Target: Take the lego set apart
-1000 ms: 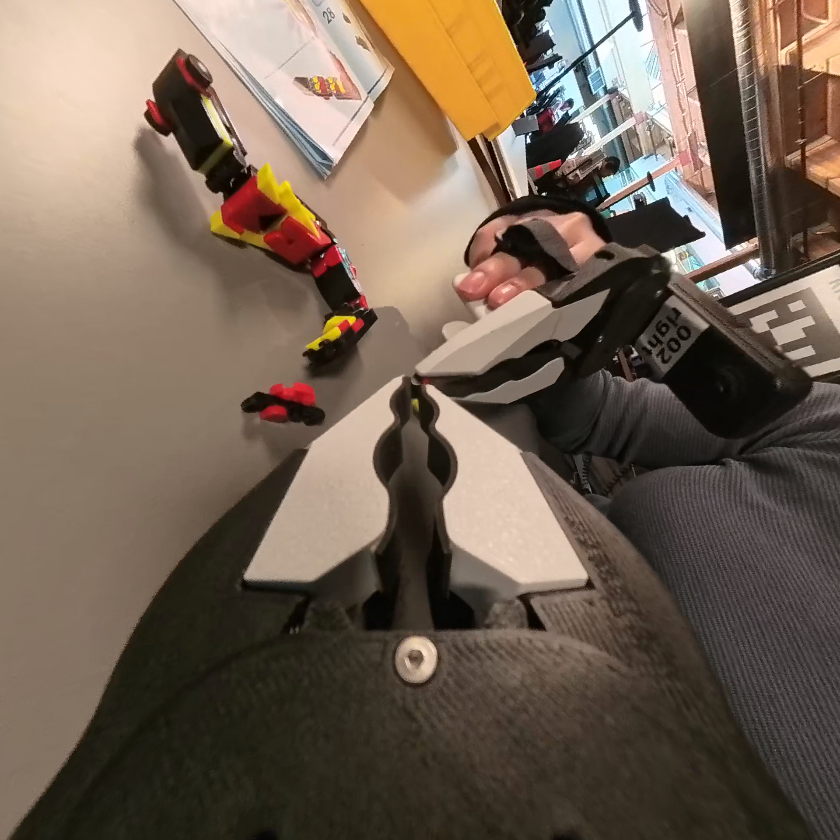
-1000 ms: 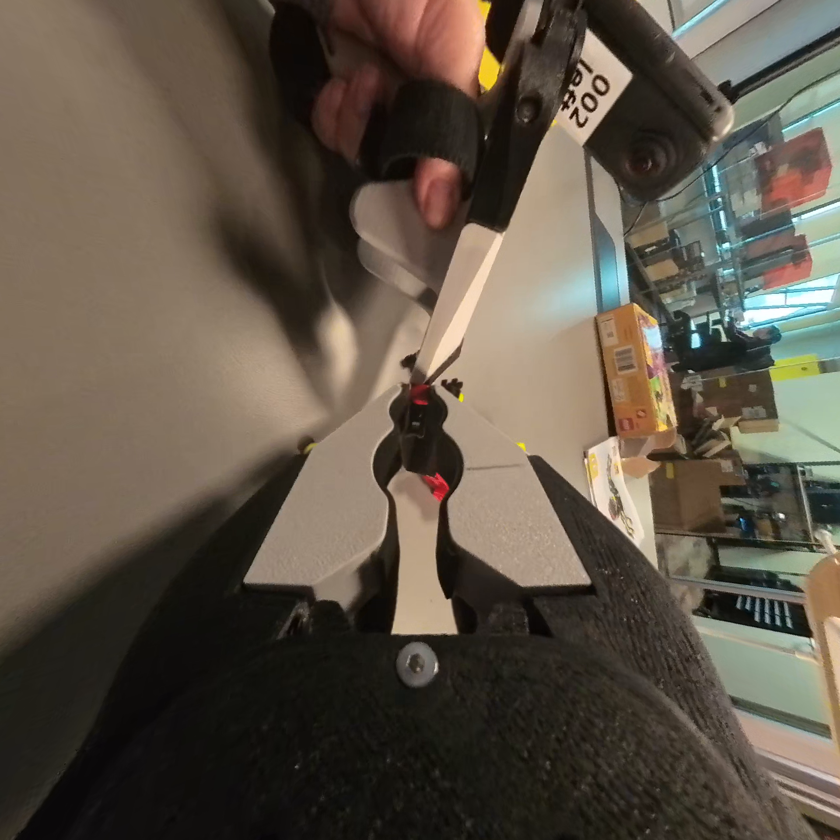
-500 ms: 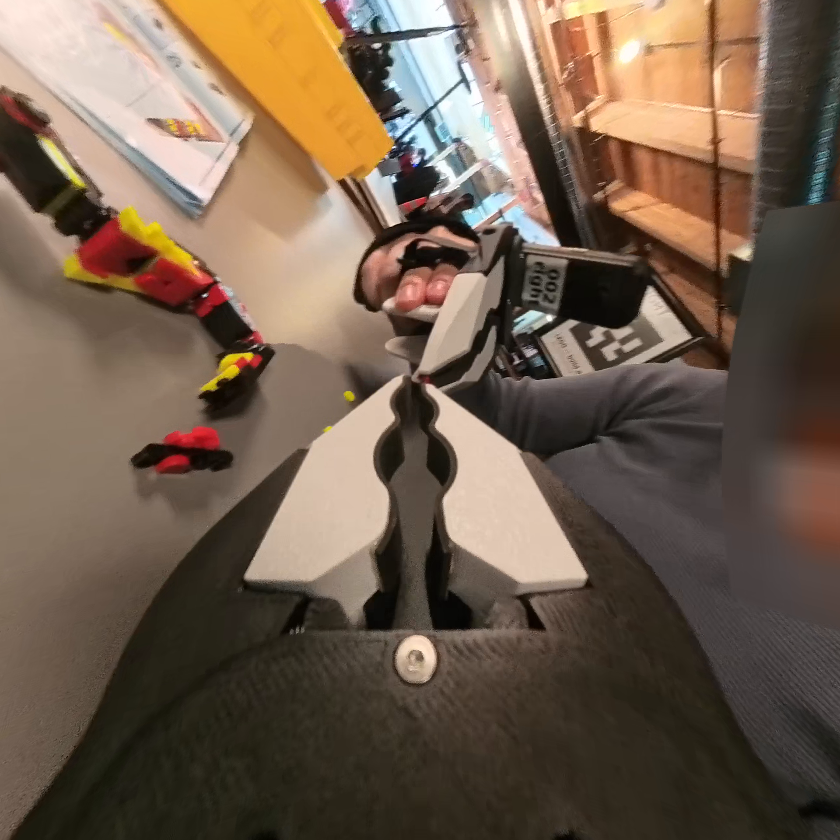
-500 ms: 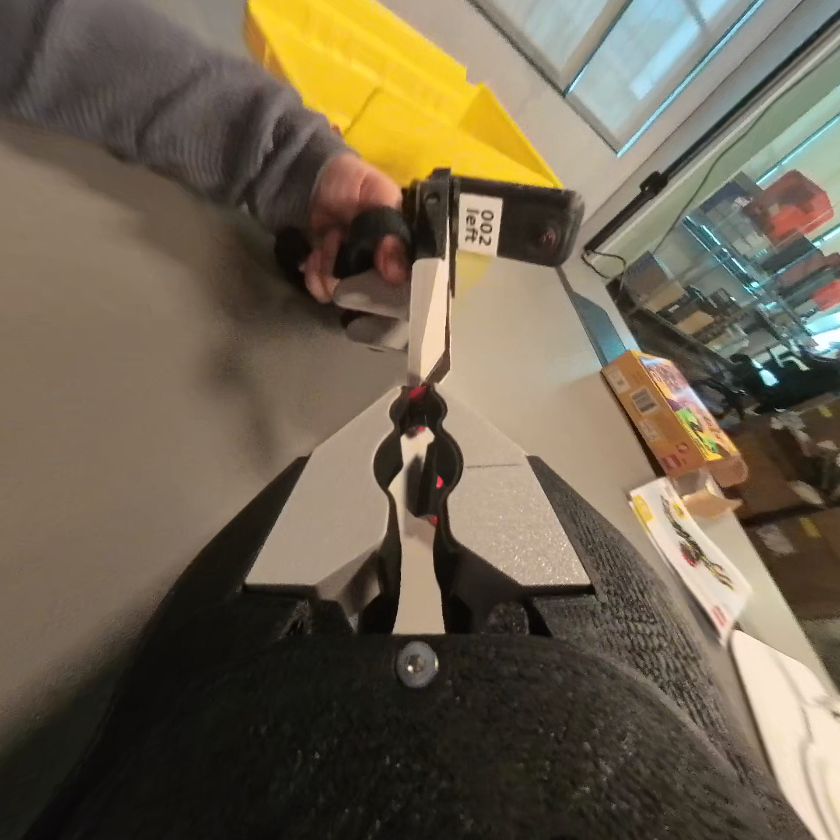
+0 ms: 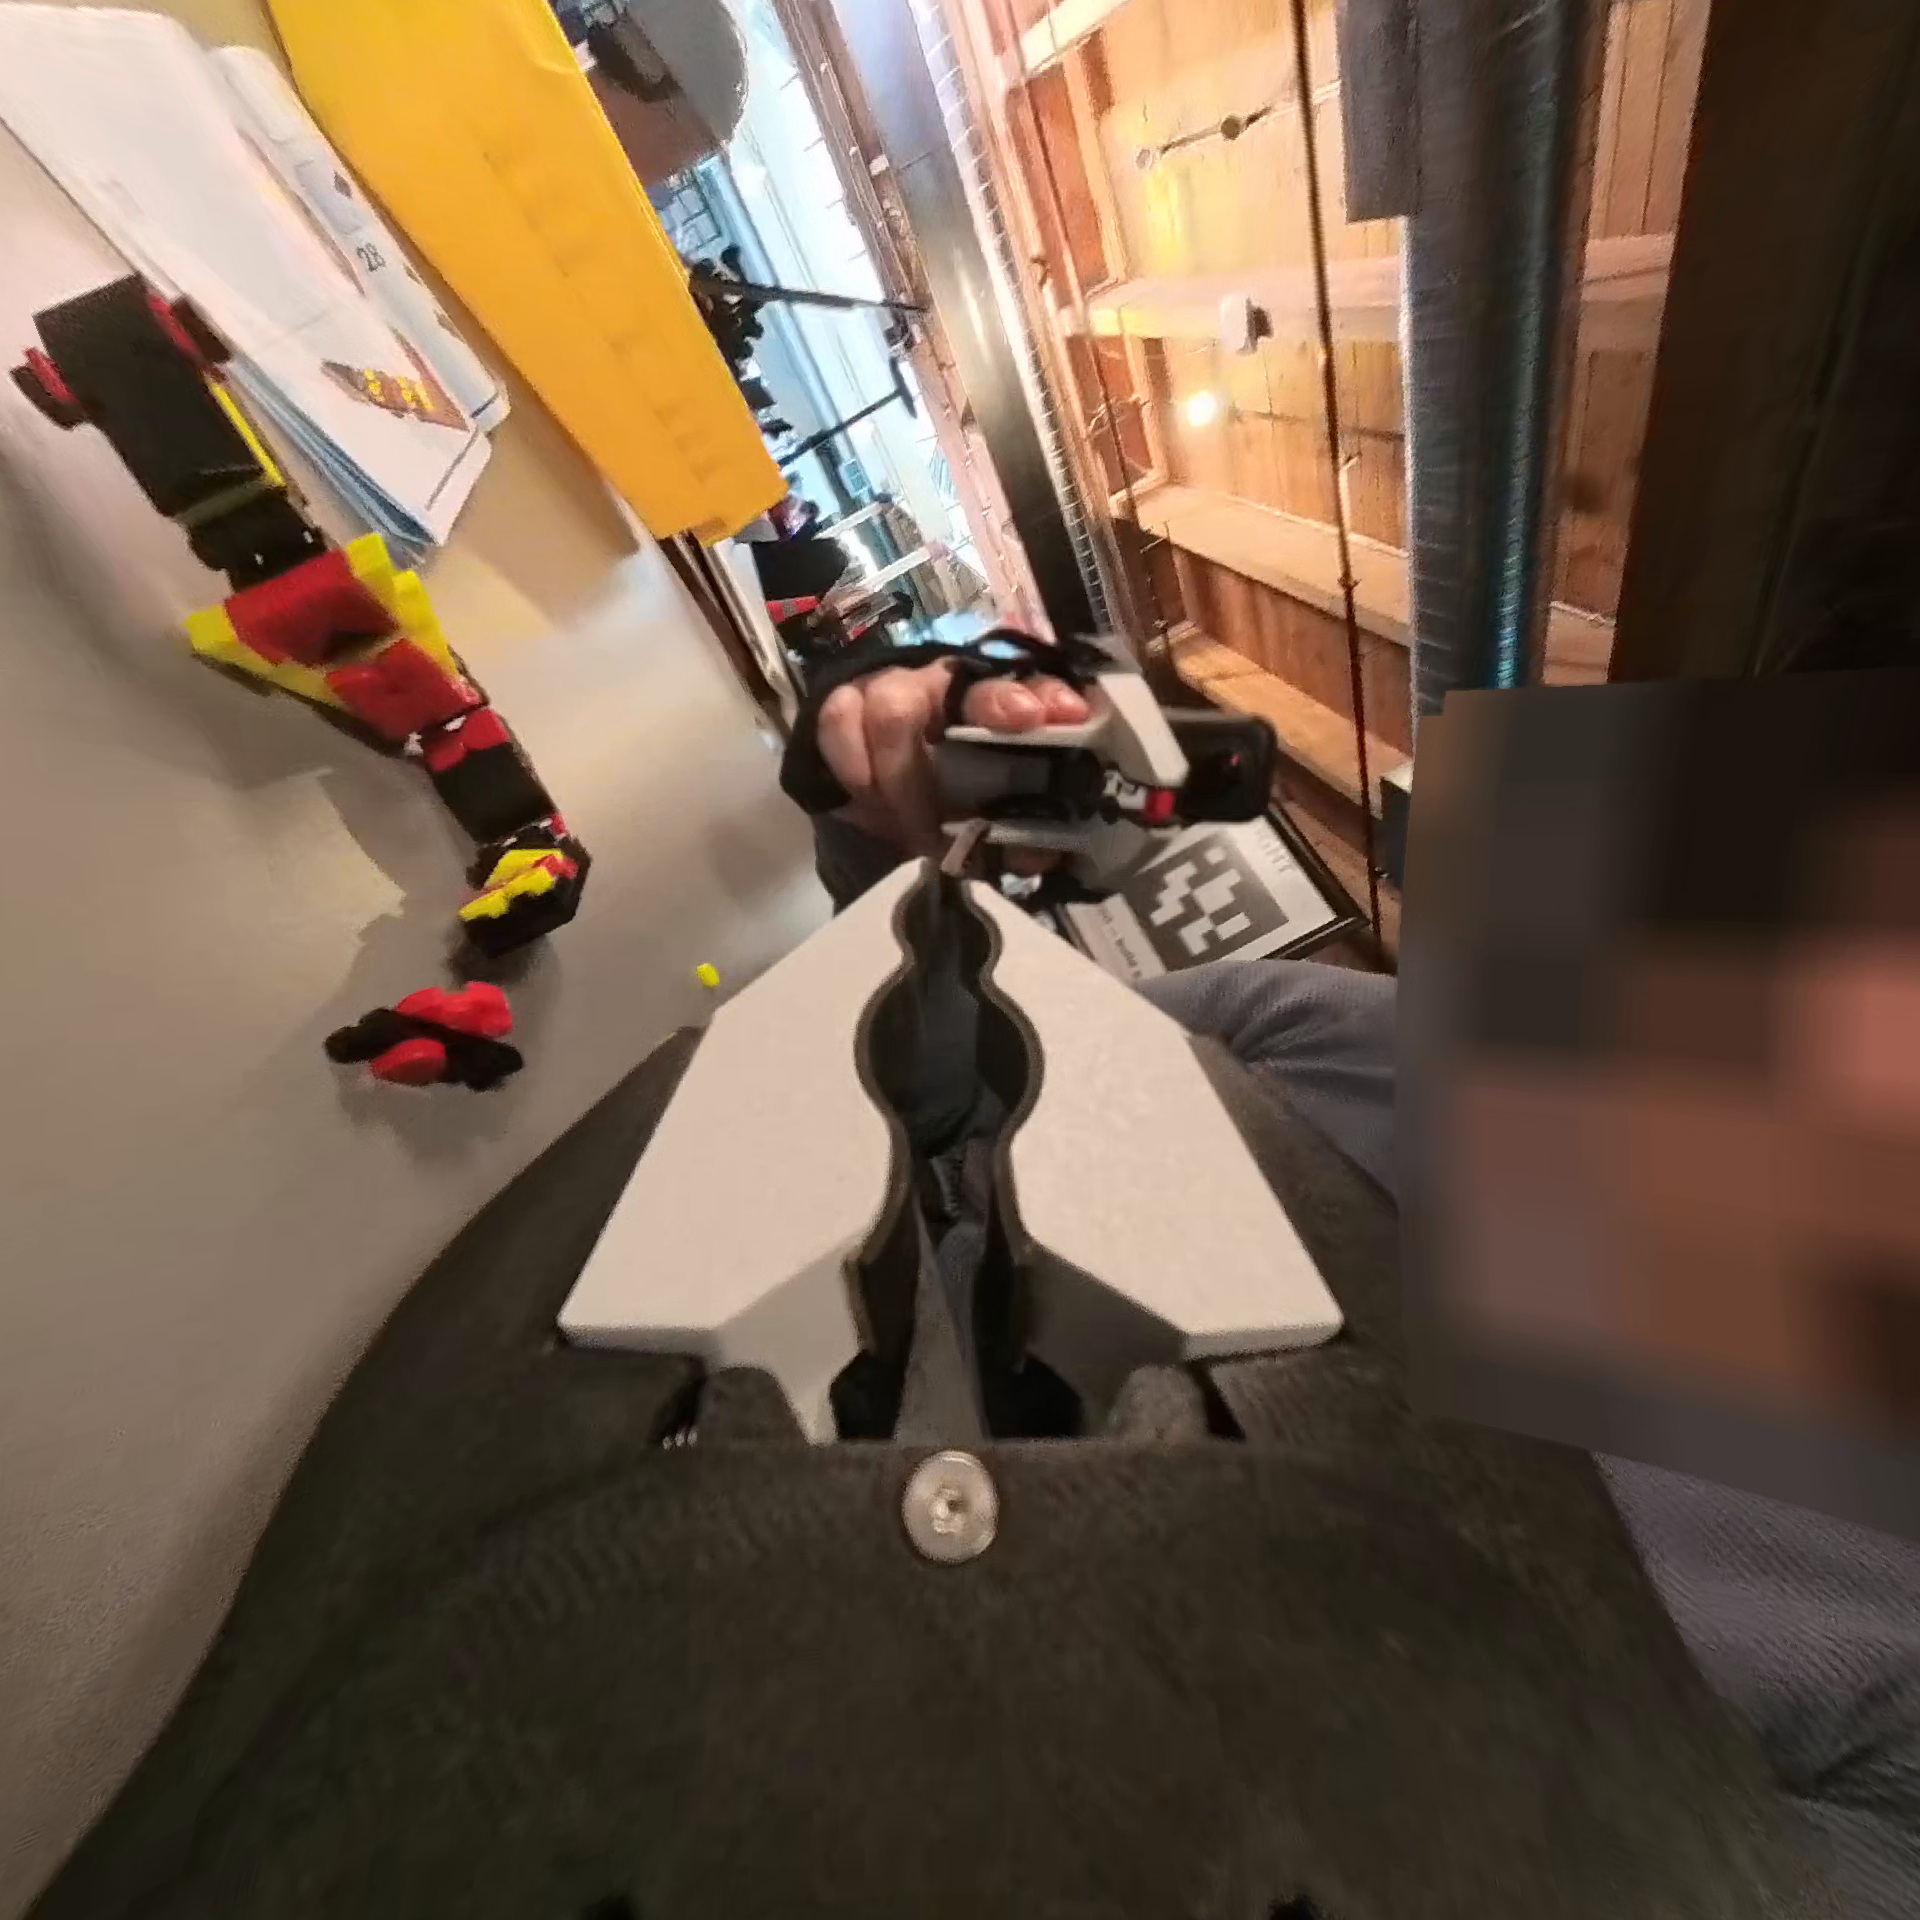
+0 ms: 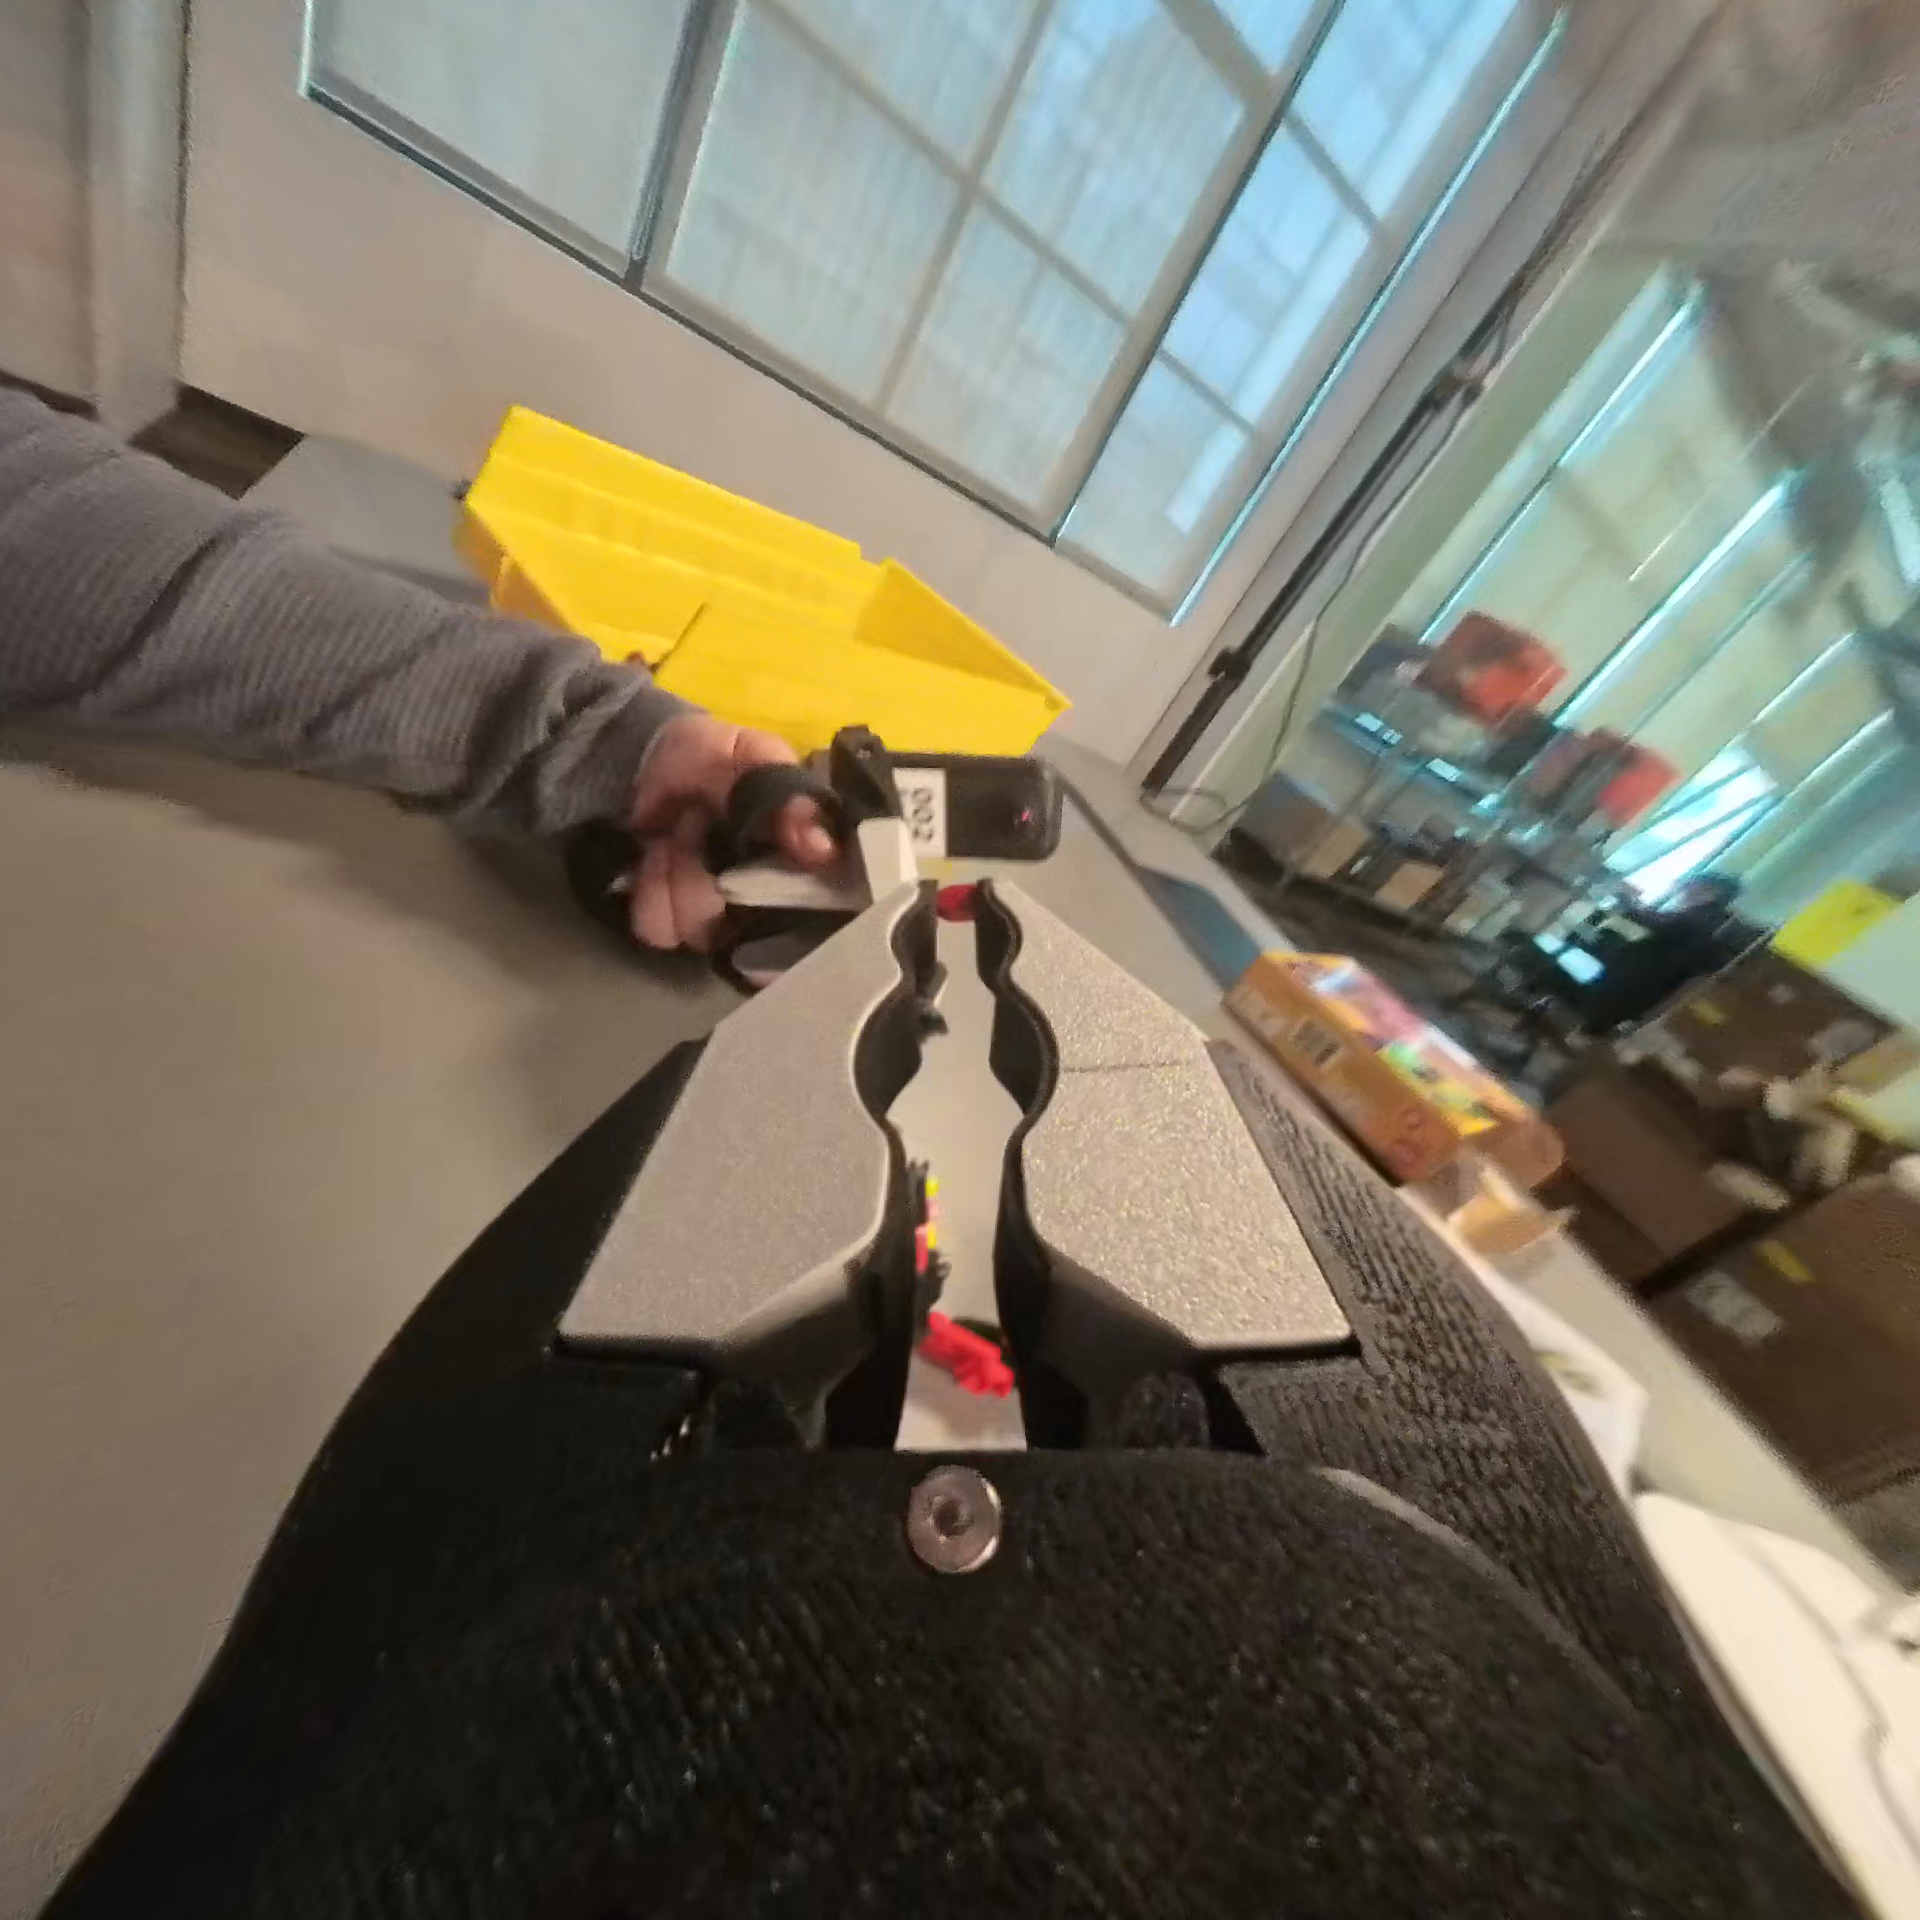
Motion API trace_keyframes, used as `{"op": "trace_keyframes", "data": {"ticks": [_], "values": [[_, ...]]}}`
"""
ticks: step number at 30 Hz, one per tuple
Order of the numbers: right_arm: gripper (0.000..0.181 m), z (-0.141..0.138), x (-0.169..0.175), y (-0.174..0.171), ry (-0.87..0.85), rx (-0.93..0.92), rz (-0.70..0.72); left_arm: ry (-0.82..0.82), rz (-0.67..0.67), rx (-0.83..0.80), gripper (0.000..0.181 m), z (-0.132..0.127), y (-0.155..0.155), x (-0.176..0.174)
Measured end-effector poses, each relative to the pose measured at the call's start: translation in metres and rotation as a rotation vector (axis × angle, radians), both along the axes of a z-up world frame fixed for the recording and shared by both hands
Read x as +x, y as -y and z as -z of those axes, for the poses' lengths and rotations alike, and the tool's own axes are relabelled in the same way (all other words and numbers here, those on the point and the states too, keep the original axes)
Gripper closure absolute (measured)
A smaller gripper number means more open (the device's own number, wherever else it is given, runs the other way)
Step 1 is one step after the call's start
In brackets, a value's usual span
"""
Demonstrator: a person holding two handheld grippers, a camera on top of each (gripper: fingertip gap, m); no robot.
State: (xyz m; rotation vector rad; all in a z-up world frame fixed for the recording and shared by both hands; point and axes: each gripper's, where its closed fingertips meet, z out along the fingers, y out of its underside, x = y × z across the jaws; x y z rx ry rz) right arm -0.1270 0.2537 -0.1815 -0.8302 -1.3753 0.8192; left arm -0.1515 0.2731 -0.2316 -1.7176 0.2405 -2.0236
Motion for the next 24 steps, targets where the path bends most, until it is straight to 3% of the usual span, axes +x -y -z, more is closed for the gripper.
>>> {"op": "trace_keyframes", "data": {"ticks": [4, 10, 15, 19, 22, 24], "values": [[0.176, 0.018, 0.0, -0.015, 0.054, -0.214, -0.042, -0.054, 0.019, 0.02, 0.181, 0.005, 0.004, 0.007], [0.176, 0.012, 0.008, -0.035, -0.089, -0.446, -0.097, -0.043, 0.013, 0.075, 0.181, -0.001, 0.006, 0.008], [0.176, 0.013, 0.032, -0.096, -0.238, -0.214, 0.338, -0.165, -0.079, 0.323, 0.18, -0.005, 0.008, 0.021], [0.176, 0.017, 0.044, -0.115, -0.227, -0.103, 0.528, -0.357, -0.323, 0.613, 0.18, -0.015, -0.001, 0.021], [0.176, 0.018, 0.044, -0.115, -0.214, -0.04, 0.565, -0.556, -0.671, 0.86, 0.179, -0.049, 0.007, 0.002], [0.176, 0.02, 0.04, -0.112, -0.194, -0.02, 0.553, -0.679, -0.947, 0.944, 0.179, -0.081, 0.03, -0.025]]}}
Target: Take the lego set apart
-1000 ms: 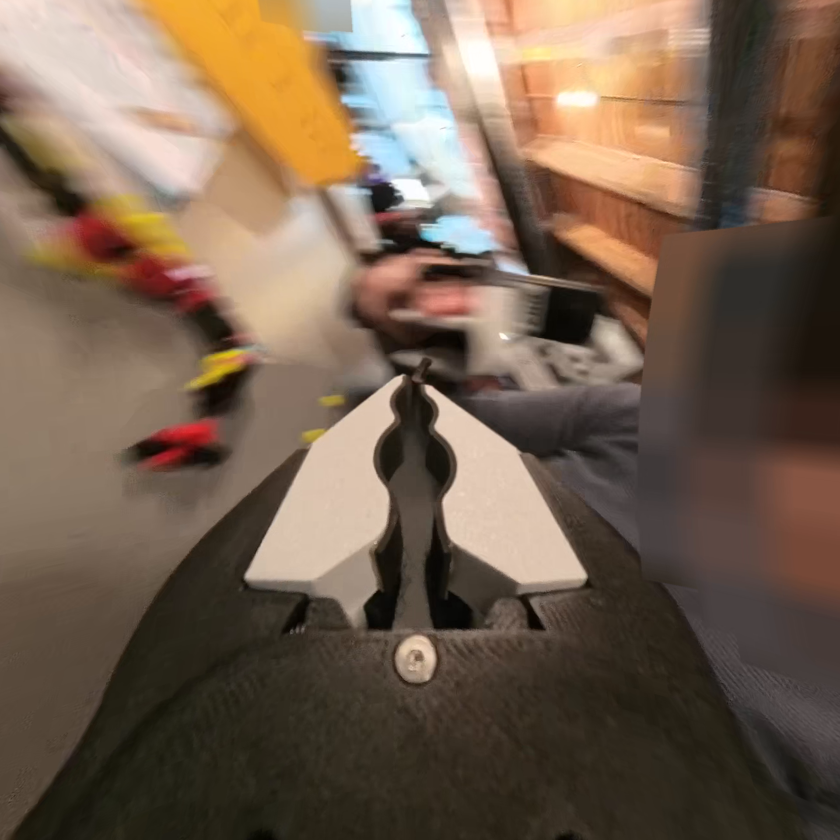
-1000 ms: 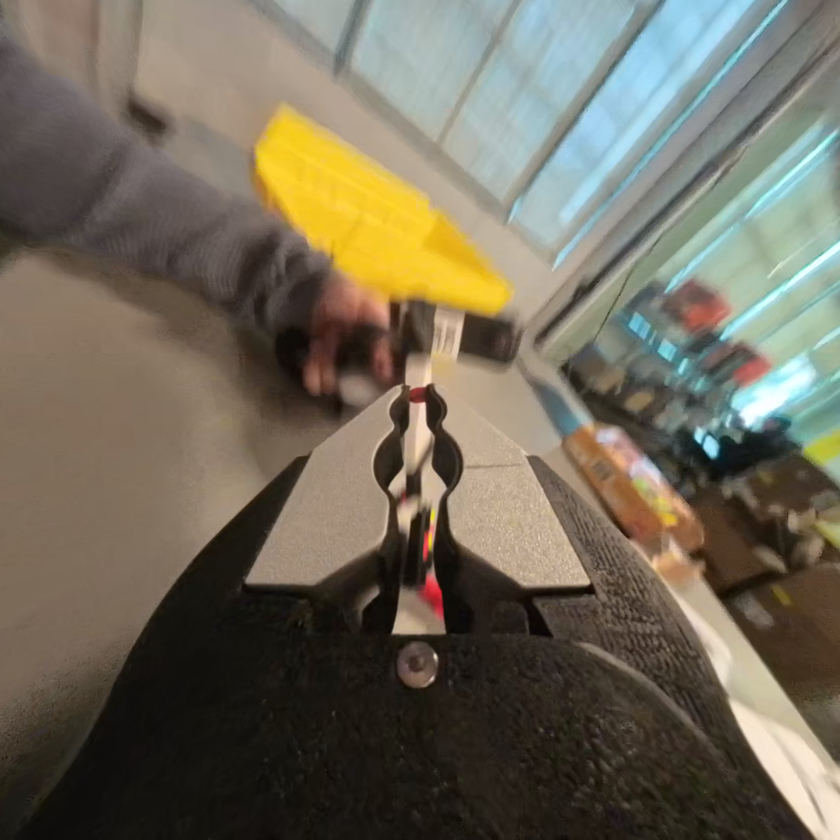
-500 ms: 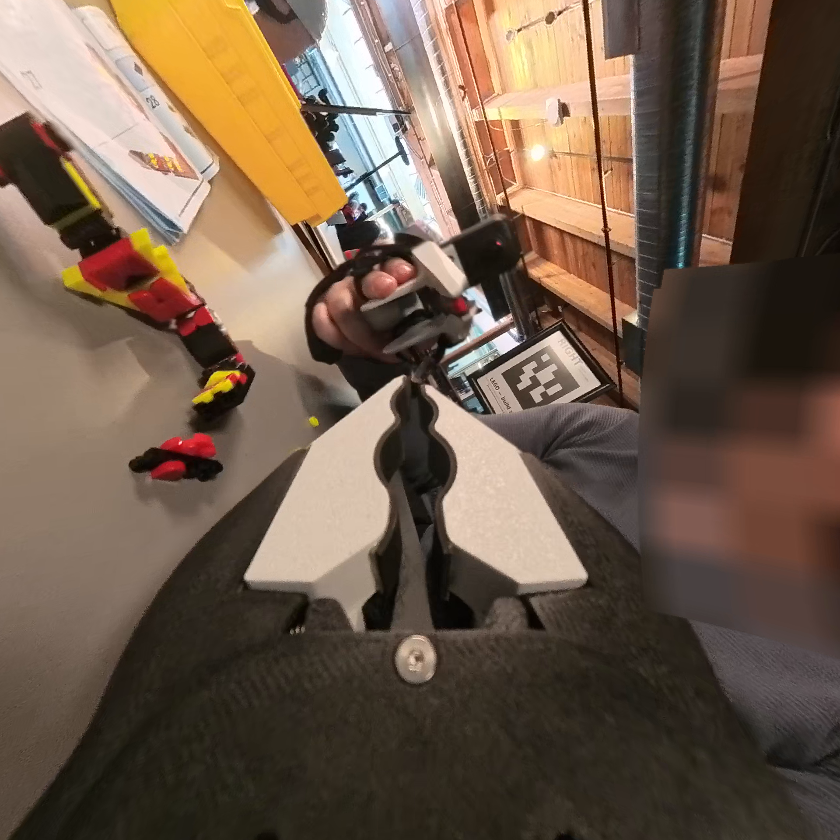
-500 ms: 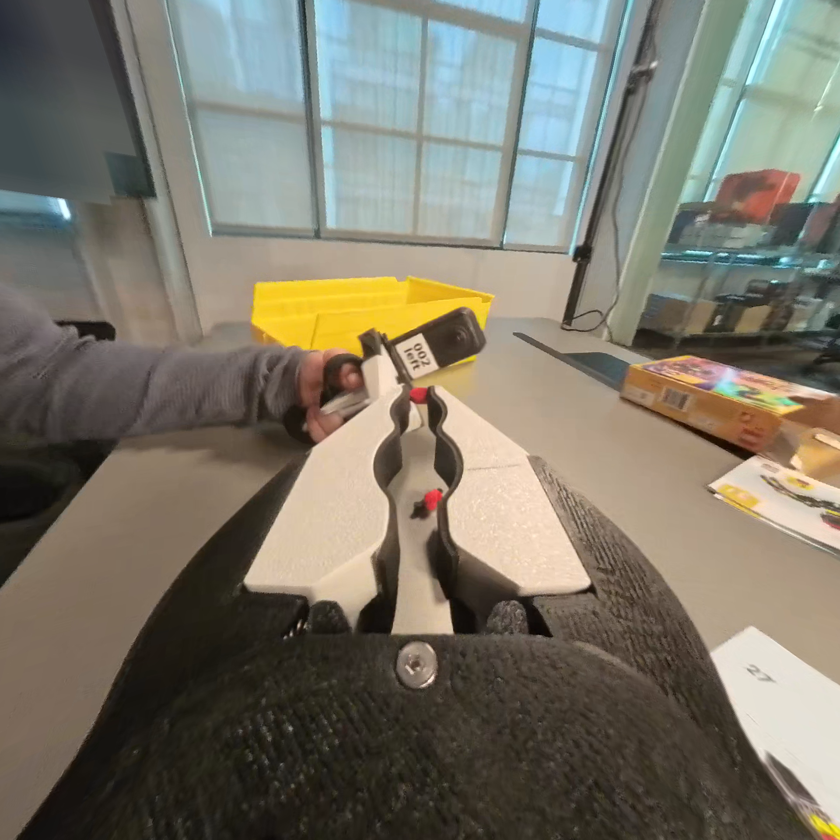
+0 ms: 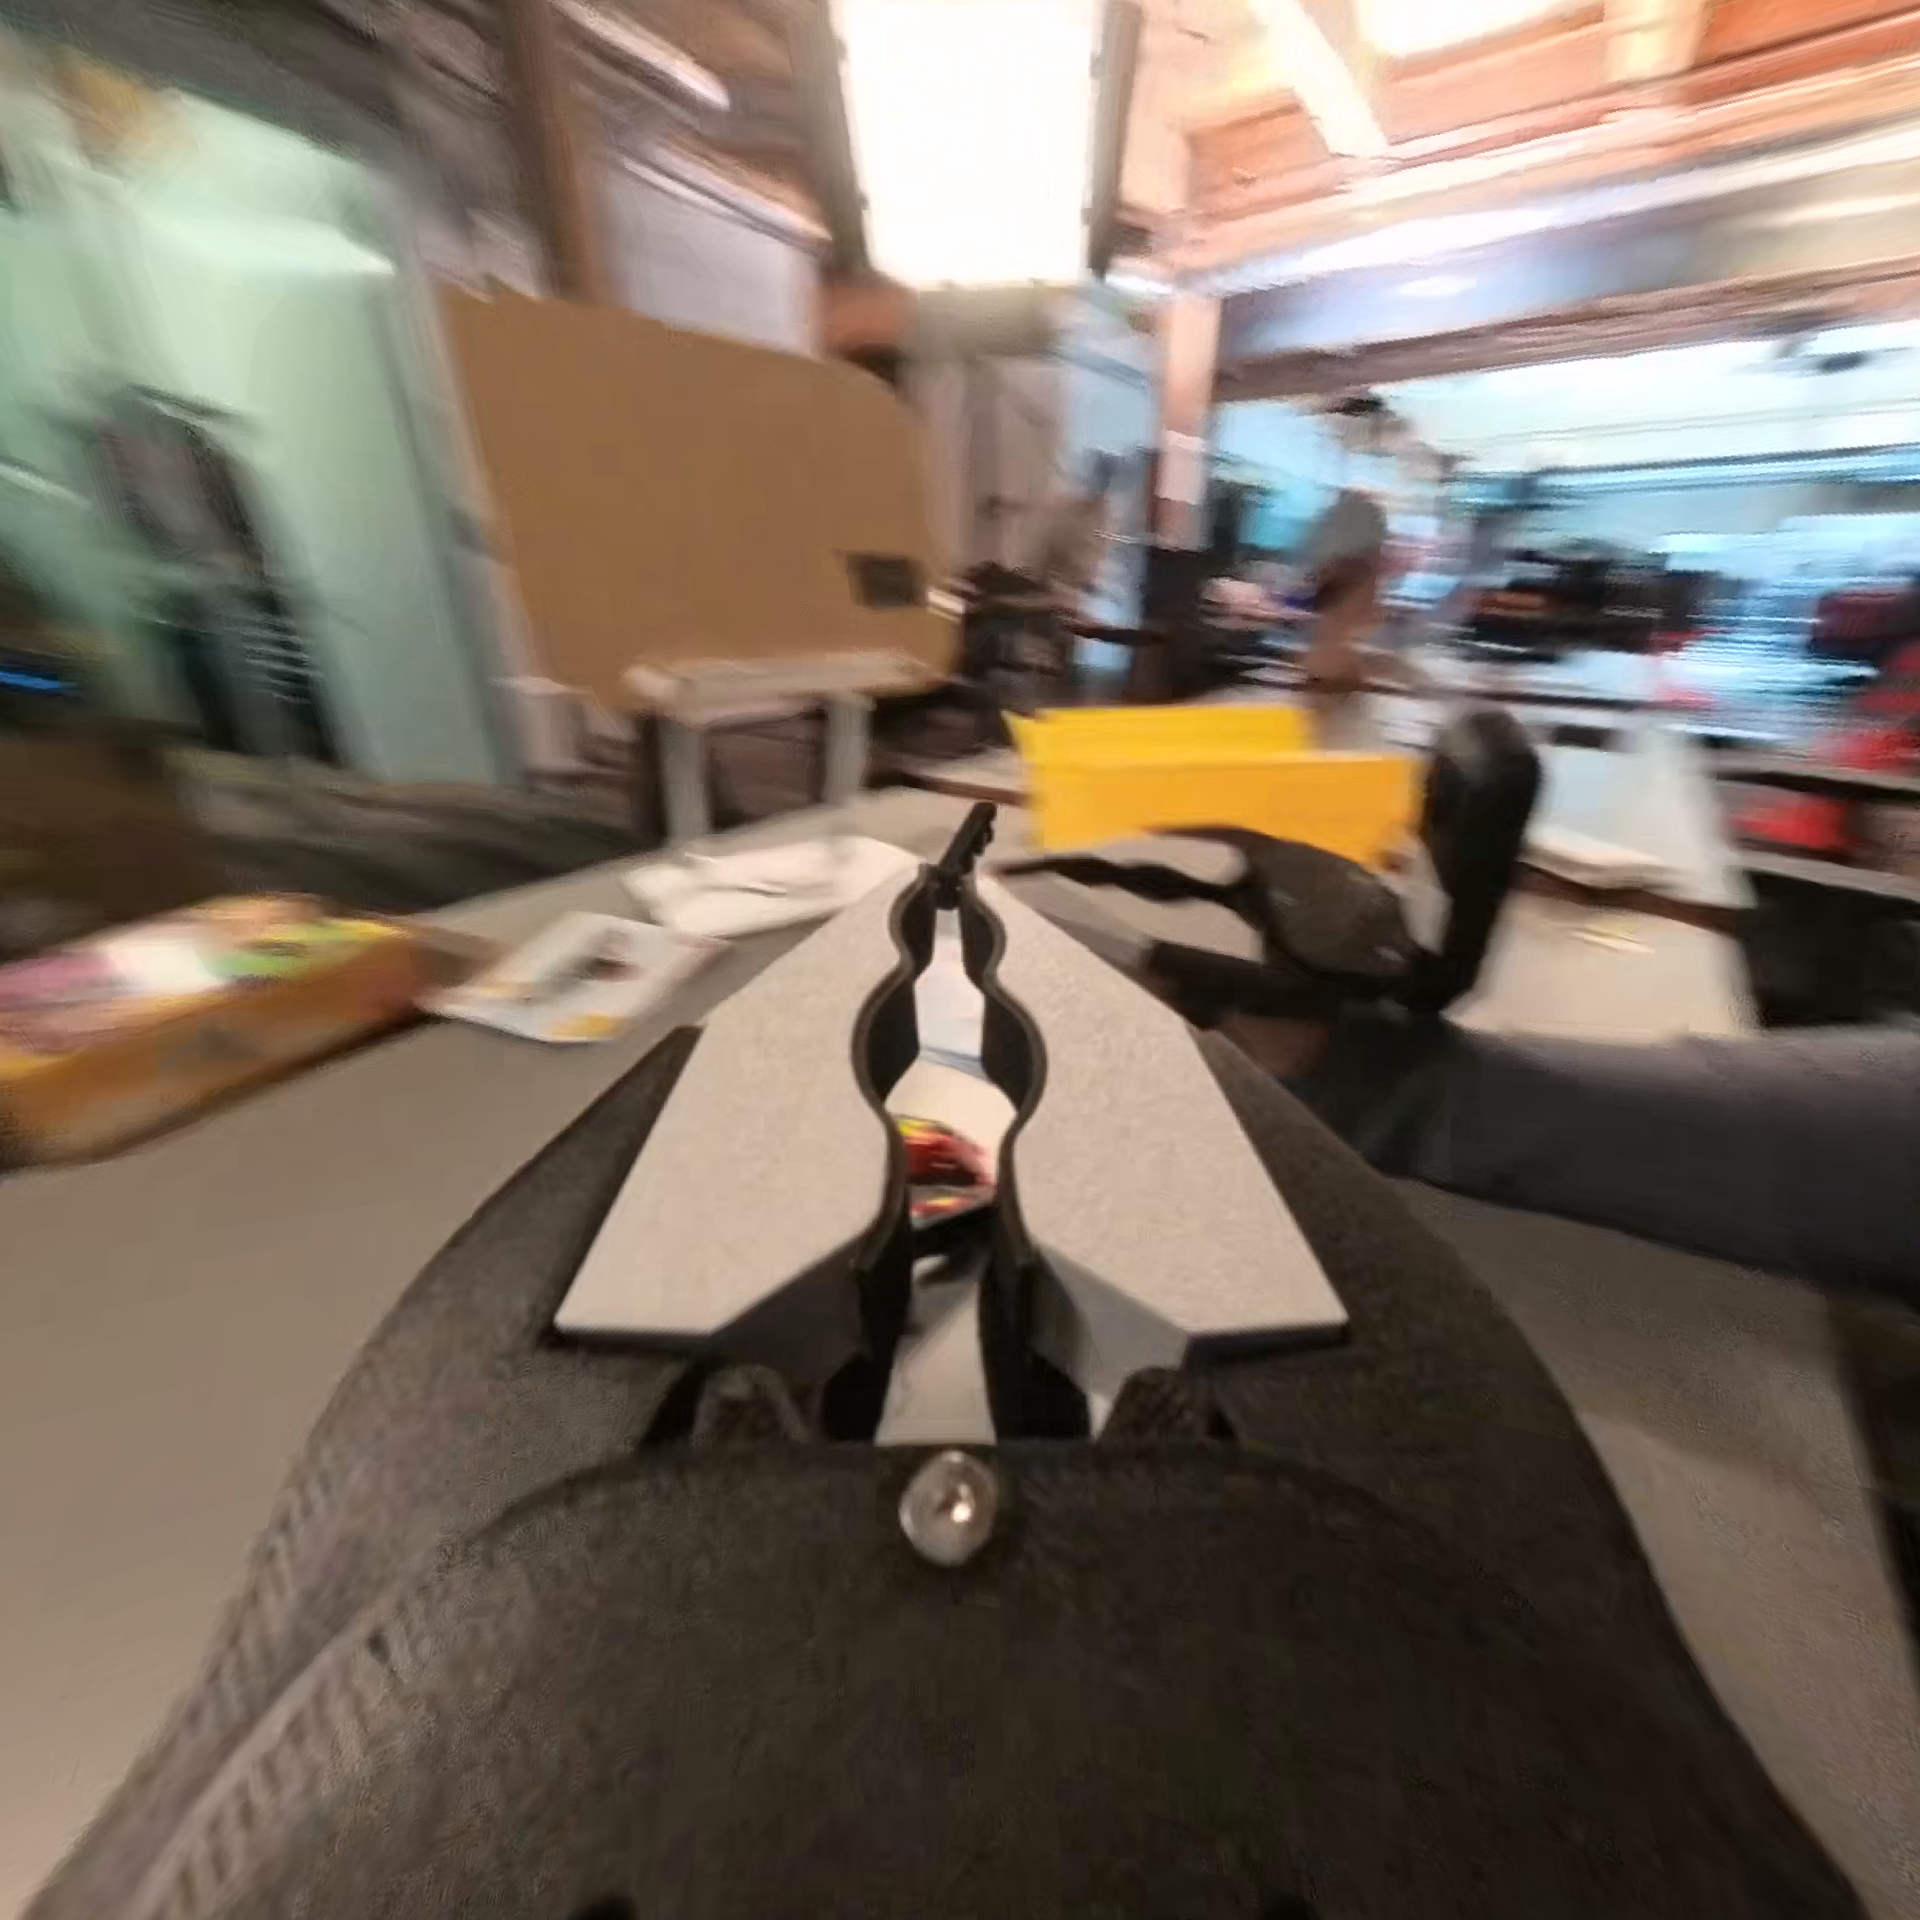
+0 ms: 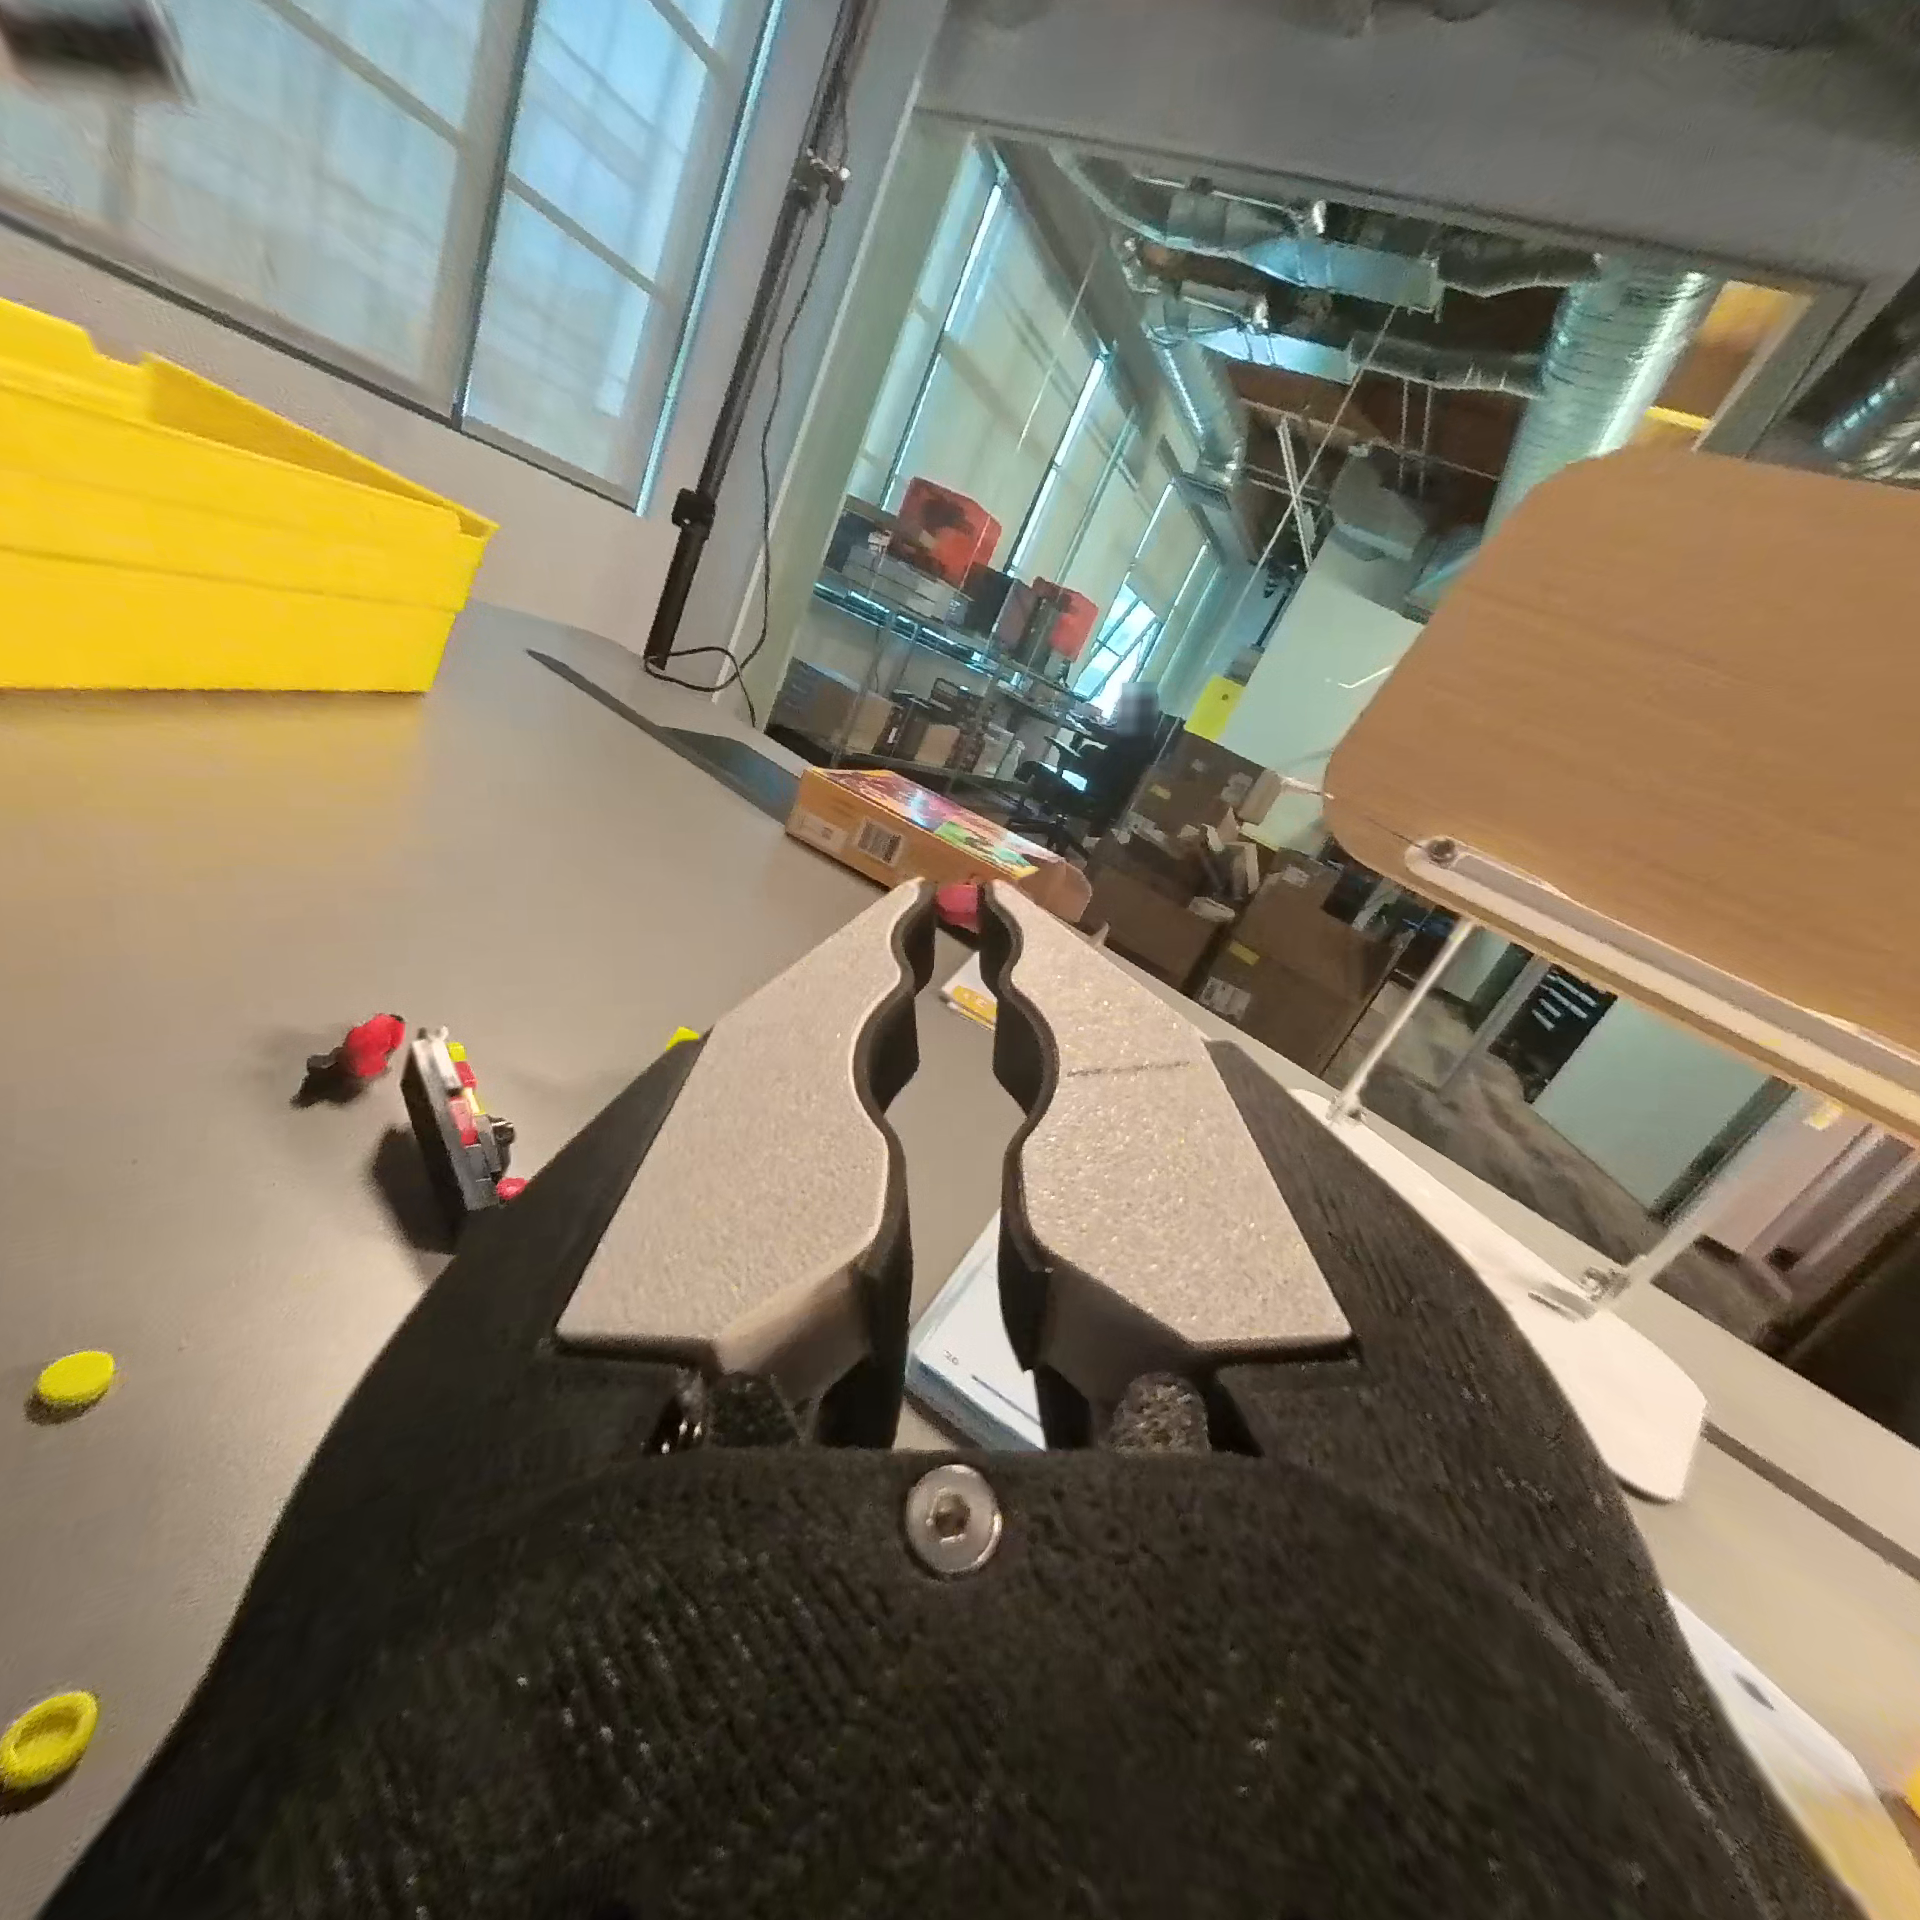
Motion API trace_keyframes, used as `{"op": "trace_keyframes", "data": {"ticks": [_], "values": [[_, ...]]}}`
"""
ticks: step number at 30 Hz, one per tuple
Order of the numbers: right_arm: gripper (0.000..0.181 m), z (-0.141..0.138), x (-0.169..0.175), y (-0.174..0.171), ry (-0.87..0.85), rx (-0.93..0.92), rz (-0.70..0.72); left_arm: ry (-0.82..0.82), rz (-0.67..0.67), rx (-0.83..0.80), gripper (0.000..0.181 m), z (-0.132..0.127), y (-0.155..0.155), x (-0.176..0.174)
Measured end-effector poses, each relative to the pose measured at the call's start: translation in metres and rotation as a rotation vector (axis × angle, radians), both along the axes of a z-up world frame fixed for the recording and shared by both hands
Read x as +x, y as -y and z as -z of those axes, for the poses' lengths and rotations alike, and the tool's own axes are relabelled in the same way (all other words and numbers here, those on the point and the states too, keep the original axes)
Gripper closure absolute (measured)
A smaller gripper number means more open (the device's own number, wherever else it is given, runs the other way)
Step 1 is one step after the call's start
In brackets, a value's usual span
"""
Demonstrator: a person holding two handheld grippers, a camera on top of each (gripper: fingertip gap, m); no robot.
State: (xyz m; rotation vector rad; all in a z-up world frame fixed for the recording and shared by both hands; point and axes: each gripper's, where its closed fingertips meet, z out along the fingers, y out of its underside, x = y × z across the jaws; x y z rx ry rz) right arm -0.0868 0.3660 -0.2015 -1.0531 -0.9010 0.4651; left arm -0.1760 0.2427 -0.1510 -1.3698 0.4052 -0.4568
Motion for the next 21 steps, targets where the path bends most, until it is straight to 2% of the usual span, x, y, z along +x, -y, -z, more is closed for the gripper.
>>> {"op": "trace_keyframes", "data": {"ticks": [2, 4, 5, 6, 9, 11, 14, 18, 20, 21], "values": [[0.176, 0.001, -0.004, 0.001, 0.014, 0.009, -0.009, 0.013, -0.335, 0.004, 0.179, -0.016, 0.021, -0.052], [0.176, 0.003, -0.007, 0.002, 0.029, 0.008, -0.015, 0.033, -0.623, -0.181, 0.179, -0.005, 0.04, -0.117], [0.176, 0.004, -0.008, 0.002, 0.035, 0.011, -0.016, 0.047, -0.686, -0.293, 0.179, 0.005, 0.048, -0.142], [0.176, 0.005, -0.009, 0.003, 0.041, 0.012, -0.021, 0.086, -0.714, -0.404, 0.179, 0.014, 0.055, -0.163], [0.176, 0.006, -0.011, 0.006, 0.054, 0.019, -0.035, 0.195, -0.681, -0.729, 0.178, 0.045, 0.065, -0.206], [0.176, 0.008, -0.012, 0.008, 0.066, 0.02, -0.046, 0.197, -0.703, -0.907, 0.179, 0.069, 0.069, -0.233], [0.176, 0.01, -0.014, 0.01, 0.081, 0.027, -0.055, 0.2, -0.725, -1.047, 0.179, 0.09, 0.073, -0.257], [0.176, 0.014, -0.019, 0.012, 0.106, 0.023, -0.077, 0.207, -0.744, -1.182, 0.177, 0.111, 0.08, -0.271], [0.176, 0.015, -0.021, 0.014, 0.117, 0.026, -0.087, 0.225, -0.752, -1.219, 0.154, 0.117, 0.082, -0.274], [0.176, 0.016, -0.022, 0.015, 0.123, 0.027, -0.095, 0.228, -0.763, -1.224, 0.15, 0.119, 0.083, -0.276]]}}
